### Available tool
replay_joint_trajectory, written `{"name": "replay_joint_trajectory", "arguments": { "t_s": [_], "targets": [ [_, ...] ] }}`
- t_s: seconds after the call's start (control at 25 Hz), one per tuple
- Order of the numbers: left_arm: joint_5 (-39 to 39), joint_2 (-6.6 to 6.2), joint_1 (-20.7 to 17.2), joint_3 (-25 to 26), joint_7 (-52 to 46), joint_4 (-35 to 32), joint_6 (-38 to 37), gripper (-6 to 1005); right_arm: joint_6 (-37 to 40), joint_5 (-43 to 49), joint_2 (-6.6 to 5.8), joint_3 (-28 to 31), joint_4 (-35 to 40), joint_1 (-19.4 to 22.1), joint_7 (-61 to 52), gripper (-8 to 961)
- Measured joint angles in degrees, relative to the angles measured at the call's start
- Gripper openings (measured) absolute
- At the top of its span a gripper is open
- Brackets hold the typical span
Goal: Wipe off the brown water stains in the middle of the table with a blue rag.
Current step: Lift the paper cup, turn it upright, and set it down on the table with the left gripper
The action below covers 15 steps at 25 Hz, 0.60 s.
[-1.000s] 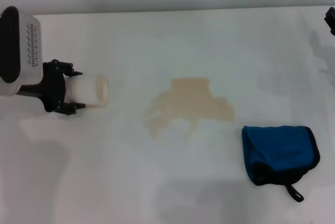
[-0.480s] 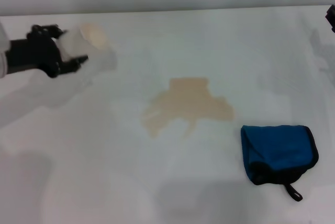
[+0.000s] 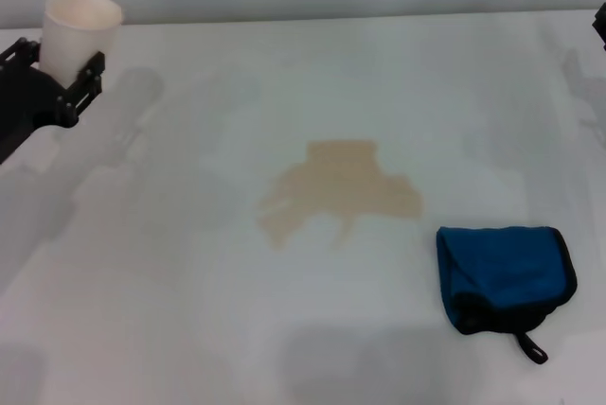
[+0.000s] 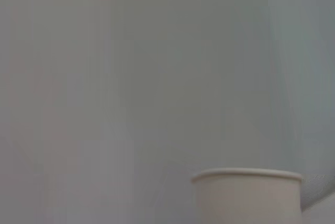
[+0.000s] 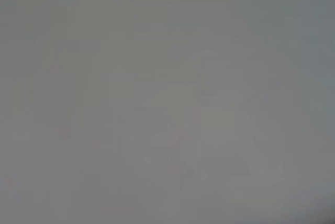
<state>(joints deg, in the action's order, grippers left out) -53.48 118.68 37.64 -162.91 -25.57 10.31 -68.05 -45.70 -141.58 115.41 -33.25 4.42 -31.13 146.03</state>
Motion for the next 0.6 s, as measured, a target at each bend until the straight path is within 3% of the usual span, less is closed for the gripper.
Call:
{"name": "replay_joint_trajectory", "arguments": {
  "t_s": [0.2,0.6],
  "targets": [
    [-6.19,0.18,-1.49,0.05,2.92,-5.48,3.35,584,-0.12,0.03,0.0,-0.15,0.65,0.13,-0.21,705],
    [-7.05,0.68,-2.14,0.04,3.19,-14.26,11.86,582,-0.69,0.18,0.16,-0.27,0.76,0.4,-0.22,705]
  ]
}}
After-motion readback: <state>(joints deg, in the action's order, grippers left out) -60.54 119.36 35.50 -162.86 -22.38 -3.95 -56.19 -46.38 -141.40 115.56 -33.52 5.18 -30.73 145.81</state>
